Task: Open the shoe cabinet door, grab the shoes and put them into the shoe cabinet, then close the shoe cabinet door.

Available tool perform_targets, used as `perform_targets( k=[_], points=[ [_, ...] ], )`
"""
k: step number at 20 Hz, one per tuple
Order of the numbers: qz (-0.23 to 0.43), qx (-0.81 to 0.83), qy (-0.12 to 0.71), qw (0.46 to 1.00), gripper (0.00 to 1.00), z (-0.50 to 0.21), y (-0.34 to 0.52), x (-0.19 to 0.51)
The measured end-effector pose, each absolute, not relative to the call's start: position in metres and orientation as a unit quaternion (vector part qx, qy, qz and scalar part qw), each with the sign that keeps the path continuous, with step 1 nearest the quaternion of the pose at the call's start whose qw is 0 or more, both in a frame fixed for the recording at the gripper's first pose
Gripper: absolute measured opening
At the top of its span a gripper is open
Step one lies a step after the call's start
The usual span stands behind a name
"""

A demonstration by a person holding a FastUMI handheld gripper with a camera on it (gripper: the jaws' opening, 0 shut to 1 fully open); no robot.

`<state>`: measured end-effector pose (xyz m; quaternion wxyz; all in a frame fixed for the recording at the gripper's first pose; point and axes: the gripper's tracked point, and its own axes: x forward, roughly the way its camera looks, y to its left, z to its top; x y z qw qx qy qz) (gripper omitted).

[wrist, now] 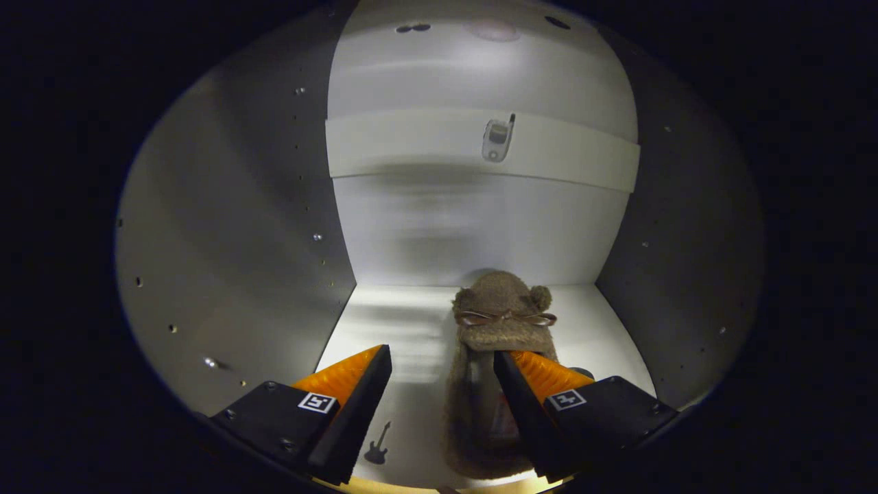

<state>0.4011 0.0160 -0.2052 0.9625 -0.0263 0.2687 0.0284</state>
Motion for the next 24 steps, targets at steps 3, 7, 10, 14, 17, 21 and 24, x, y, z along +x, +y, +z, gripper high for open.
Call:
perform_targets(
  k=[3,7,10,14,17,21,24],
  points=[
    [0.019,-0.022,0.246,0.969,0.98,-0.181,0.005,0.376],
    [0.007,-0.009,0.200,0.980,0.97,-0.140,-0.008,0.329],
    [0.001,-0.011,0.172,0.985,0.97,-0.113,-0.016,0.288],
    [0.002,-0.013,0.120,0.993,0.97,-0.070,-0.020,0.232],
    [-0.005,-0.020,0.086,0.996,0.97,-0.044,-0.026,0.189],
    [-0.008,-0.014,0.058,0.998,0.97,-0.023,-0.033,0.134],
    [-0.023,-0.011,0.048,0.999,0.97,-0.015,-0.047,0.094]
  ],
)
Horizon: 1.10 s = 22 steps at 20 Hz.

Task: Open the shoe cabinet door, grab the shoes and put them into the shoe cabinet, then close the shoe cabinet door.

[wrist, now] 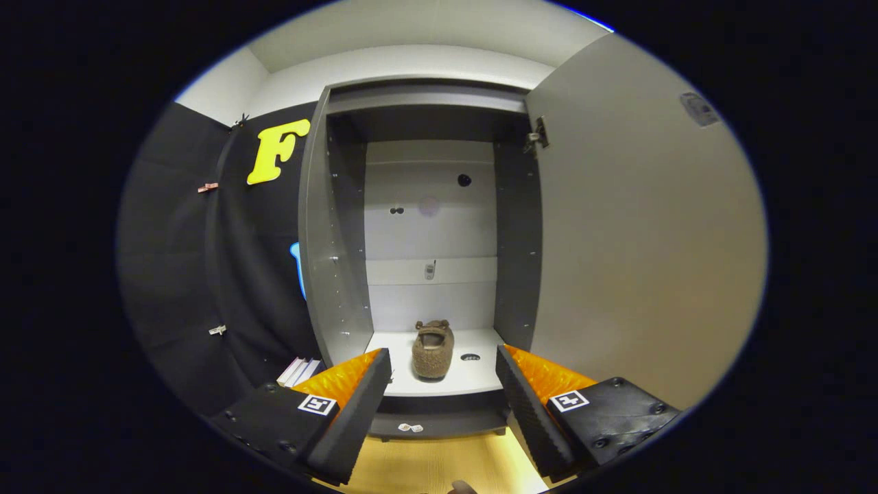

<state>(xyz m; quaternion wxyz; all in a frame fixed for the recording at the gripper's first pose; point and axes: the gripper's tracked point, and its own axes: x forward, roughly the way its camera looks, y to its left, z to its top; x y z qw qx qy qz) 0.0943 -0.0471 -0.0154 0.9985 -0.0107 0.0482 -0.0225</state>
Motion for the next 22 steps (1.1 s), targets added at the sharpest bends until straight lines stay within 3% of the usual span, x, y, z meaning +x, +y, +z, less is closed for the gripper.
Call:
perform_targets(
  k=[11,22],
  points=[
    [-0.071,0.009,0.049,0.996,0.97,-0.003,-0.115,-0.017],
    [0.016,0.009,0.035,0.999,0.97,0.025,-0.187,-0.088]
  ],
)
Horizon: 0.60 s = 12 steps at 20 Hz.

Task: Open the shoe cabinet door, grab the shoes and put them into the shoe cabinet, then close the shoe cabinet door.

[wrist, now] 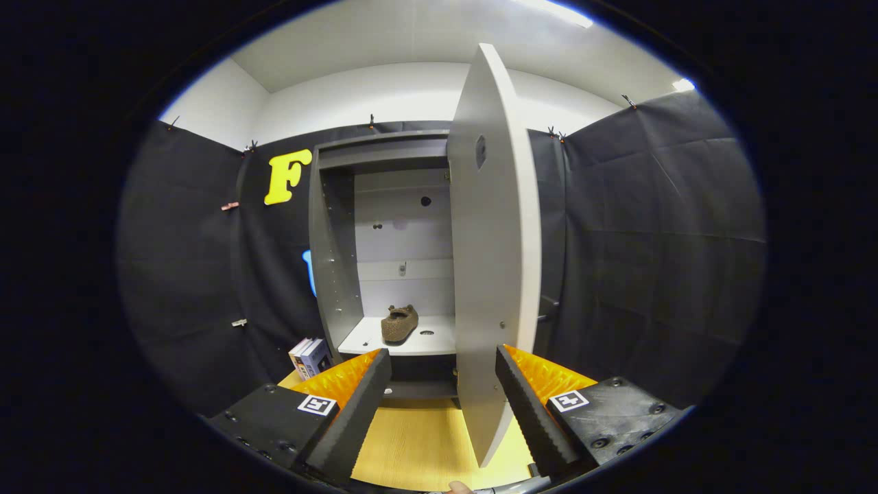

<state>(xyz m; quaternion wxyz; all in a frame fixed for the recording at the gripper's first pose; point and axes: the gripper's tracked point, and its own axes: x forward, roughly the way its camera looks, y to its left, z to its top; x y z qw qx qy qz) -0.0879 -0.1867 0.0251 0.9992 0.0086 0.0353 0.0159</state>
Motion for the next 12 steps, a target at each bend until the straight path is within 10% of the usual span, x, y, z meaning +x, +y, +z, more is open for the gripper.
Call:
perform_targets(
  k=[12],
  points=[
    [0.020,0.019,0.050,0.998,0.97,0.013,-0.292,-0.068]
  ],
)
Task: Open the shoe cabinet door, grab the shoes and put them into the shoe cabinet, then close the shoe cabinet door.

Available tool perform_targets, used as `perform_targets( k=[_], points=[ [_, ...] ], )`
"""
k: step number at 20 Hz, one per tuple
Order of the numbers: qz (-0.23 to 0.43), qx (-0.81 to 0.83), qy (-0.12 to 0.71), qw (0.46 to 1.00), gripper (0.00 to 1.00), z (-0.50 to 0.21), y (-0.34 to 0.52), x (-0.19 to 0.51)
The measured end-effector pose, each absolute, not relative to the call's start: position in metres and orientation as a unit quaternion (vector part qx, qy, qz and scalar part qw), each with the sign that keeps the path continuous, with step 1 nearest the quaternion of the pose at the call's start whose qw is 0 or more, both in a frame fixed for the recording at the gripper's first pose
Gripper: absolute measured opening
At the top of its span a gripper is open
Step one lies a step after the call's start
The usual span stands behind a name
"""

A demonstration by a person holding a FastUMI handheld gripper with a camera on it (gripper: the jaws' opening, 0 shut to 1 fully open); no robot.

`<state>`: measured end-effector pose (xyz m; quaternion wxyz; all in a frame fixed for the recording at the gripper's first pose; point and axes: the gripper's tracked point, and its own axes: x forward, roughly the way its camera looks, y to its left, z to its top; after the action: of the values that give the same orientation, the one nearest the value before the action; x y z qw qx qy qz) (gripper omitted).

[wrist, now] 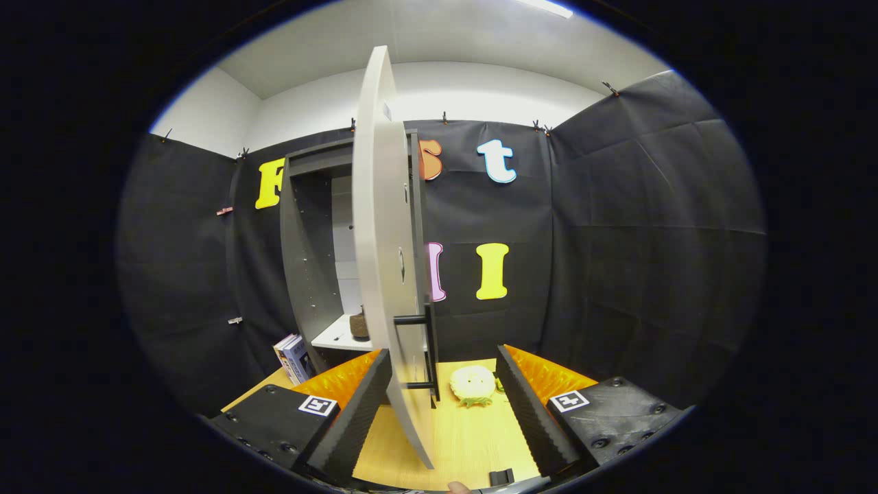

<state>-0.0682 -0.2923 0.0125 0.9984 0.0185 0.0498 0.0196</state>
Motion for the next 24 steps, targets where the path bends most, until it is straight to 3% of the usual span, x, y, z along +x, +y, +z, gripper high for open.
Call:
perform_targets(
  k=[13,24],
  points=[
    [0.070,0.021,0.053,0.996,0.96,0.003,-0.275,-0.033],
    [0.103,0.014,0.055,0.993,0.96,-0.001,-0.182,-0.027]
  ],
)
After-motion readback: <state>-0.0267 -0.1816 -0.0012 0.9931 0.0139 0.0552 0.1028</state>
